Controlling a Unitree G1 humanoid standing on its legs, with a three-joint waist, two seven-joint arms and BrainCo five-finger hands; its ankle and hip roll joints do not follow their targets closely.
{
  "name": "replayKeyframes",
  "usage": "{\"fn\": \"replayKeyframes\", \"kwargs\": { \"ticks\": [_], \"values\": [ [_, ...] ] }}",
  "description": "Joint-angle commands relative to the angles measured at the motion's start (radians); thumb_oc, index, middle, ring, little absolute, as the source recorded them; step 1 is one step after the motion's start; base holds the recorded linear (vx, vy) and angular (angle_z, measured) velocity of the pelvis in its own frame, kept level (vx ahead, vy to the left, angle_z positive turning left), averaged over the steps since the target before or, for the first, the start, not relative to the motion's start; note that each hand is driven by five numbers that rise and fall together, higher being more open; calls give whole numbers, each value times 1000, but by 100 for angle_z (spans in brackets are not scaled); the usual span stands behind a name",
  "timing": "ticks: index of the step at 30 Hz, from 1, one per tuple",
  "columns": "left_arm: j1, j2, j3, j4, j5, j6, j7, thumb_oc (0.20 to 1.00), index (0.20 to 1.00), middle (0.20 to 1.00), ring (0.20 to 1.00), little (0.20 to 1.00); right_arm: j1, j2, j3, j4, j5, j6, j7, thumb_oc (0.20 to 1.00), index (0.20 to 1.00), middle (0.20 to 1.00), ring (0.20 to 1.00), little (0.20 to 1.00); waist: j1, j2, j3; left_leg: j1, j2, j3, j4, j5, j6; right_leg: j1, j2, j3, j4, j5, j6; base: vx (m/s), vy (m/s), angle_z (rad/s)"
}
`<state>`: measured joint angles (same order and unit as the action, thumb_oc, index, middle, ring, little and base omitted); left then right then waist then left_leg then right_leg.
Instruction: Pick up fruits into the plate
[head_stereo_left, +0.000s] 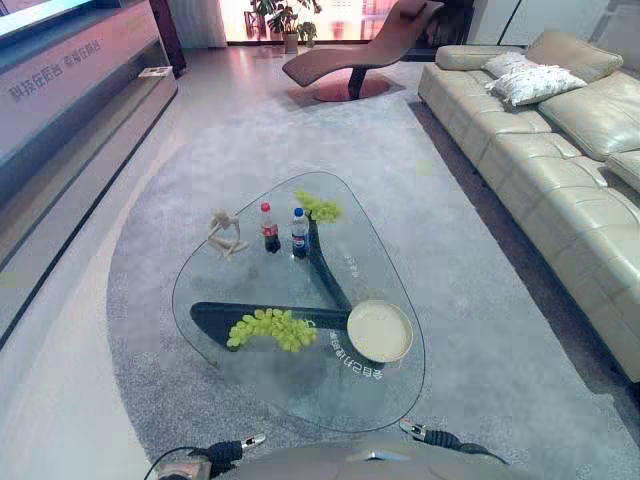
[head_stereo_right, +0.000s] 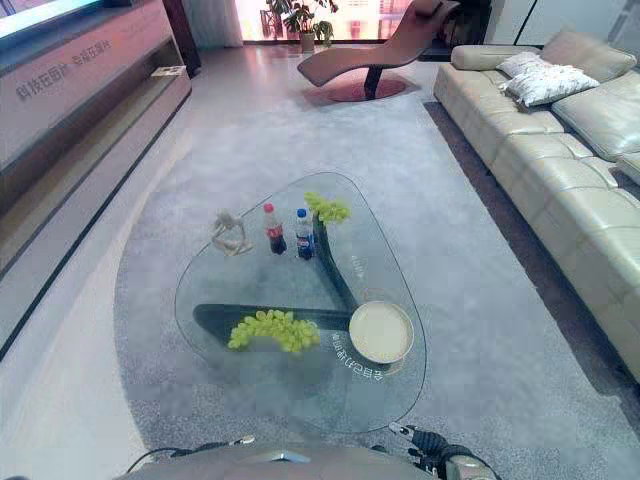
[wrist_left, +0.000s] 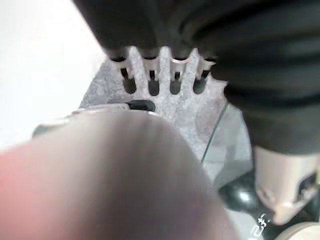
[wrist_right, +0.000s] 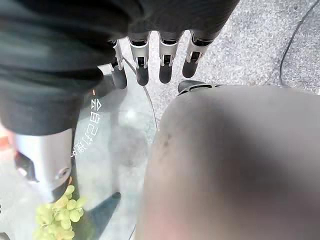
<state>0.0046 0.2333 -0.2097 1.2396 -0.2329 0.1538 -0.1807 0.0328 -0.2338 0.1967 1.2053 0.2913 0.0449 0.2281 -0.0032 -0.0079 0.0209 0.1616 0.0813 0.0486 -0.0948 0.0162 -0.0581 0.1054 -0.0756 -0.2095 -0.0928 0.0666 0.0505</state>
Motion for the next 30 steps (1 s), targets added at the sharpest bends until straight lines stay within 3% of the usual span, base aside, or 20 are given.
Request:
{"fn": "replayKeyframes", "kwargs": {
  "ticks": [1, 13, 18, 25, 30],
  "values": [
    [-45, -7, -45, 26, 30, -3, 23, 1000, 1000, 1000, 1000, 1000, -62, 21, 24, 34, -2, -5, 11, 1000, 1000, 1000, 1000, 1000, 8, -16, 42, 22, -54, 102, 8, -126, 34, 48, -30, 16, 13, -87, 66, -2, 60, -21],
    [-52, -2, -59, 16, 124, -14, 103, 1000, 1000, 1000, 1000, 1000, -76, 21, 41, 26, 21, 20, 2, 1000, 1000, 1000, 1000, 1000, 9, -19, 56, 26, -54, 106, 8, -124, 39, 45, -25, 34, 15, -87, 66, 18, -7, 0],
    [-87, 23, -120, -16, 226, -88, 135, 1000, 1000, 1000, 1000, 1000, -93, -1, 64, 7, 42, 37, 15, 1000, 1000, 1000, 1000, 1000, -9, -14, 85, 17, -47, 121, 8, -119, 40, 22, -22, 61, 22, -85, 68, 37, -22, -9],
    [-259, 105, -242, -130, 270, -172, 262, 1000, 1000, 1000, 1000, 1000, -172, -73, 117, -69, 118, 45, 28, 1000, 1000, 1000, 1000, 1000, -45, 10, 197, -79, -34, 135, 17, -83, 39, -99, -9, 111, 50, -66, 60, -139, -14, -15],
    [-416, 242, -287, -212, 336, -197, 314, 1000, 1000, 1000, 1000, 1000, -245, -140, 134, -113, 174, 42, 56, 1000, 1000, 1000, 1000, 1000, -65, 26, 290, -151, -40, 129, 30, -59, 34, -169, 5, 146, 65, -58, 45, -123, 12, -12]
  ]
}}
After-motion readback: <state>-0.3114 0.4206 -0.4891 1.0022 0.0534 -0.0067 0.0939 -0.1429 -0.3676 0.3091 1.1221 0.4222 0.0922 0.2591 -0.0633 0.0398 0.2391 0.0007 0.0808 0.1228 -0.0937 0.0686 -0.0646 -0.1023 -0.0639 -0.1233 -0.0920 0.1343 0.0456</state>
